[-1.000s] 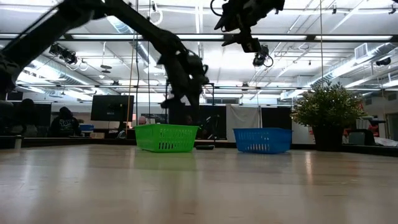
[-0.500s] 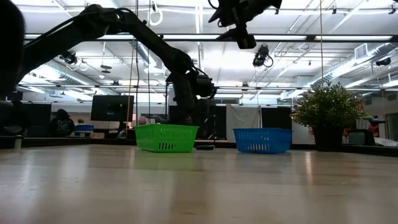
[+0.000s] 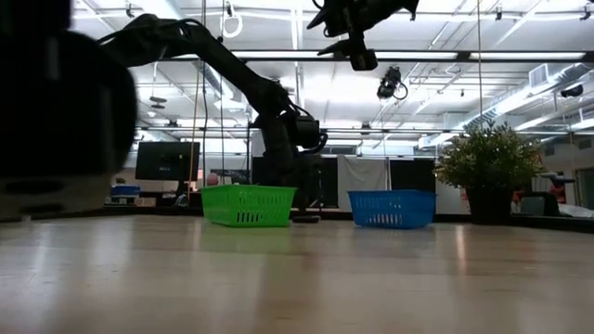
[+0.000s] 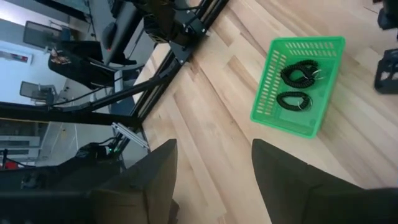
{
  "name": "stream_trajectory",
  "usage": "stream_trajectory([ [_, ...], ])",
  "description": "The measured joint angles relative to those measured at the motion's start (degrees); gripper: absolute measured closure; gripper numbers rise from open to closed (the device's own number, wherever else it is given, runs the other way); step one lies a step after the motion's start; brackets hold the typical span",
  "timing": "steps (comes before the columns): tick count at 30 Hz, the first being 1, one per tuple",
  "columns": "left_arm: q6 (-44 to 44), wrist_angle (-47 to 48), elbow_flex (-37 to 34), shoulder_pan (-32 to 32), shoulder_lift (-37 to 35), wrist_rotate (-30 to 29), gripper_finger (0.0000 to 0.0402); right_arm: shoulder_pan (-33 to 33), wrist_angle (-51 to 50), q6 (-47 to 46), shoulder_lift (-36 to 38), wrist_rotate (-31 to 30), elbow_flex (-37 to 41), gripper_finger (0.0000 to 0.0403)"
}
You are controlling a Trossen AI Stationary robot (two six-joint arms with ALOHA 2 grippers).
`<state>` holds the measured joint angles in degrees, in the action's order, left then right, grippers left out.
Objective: Sort spring keychains
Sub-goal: Put the black spring keychain into the green bin
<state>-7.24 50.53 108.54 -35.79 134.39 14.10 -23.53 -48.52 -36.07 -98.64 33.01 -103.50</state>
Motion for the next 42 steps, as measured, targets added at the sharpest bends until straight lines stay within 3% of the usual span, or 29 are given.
stream_trajectory([
  [16, 9.79, 2.91, 3.01, 0.43, 1.57, 4.5, 0.0343, 0.02, 1.35, -0.98, -0.02, 0.0, 0.0, 0.0195],
  [20, 12.43, 2.84, 3.01, 1.05, 1.57, 3.2, 0.0393, 0.01, 1.49, -0.98, -0.02, 0.0, 0.0, 0.0195],
  [29, 14.95, 8.01, 2.94, -0.29, 0.3, -2.53, 0.0399, 0.01, 1.46, -0.96, 0.25, 0.34, 0.02, 0.0195],
  [42, 14.98, 9.22, 3.01, -1.85, -16.09, -2.07, 0.0399, -0.37, -0.41, -0.16, 5.62, -1.47, 0.07, 0.0195],
])
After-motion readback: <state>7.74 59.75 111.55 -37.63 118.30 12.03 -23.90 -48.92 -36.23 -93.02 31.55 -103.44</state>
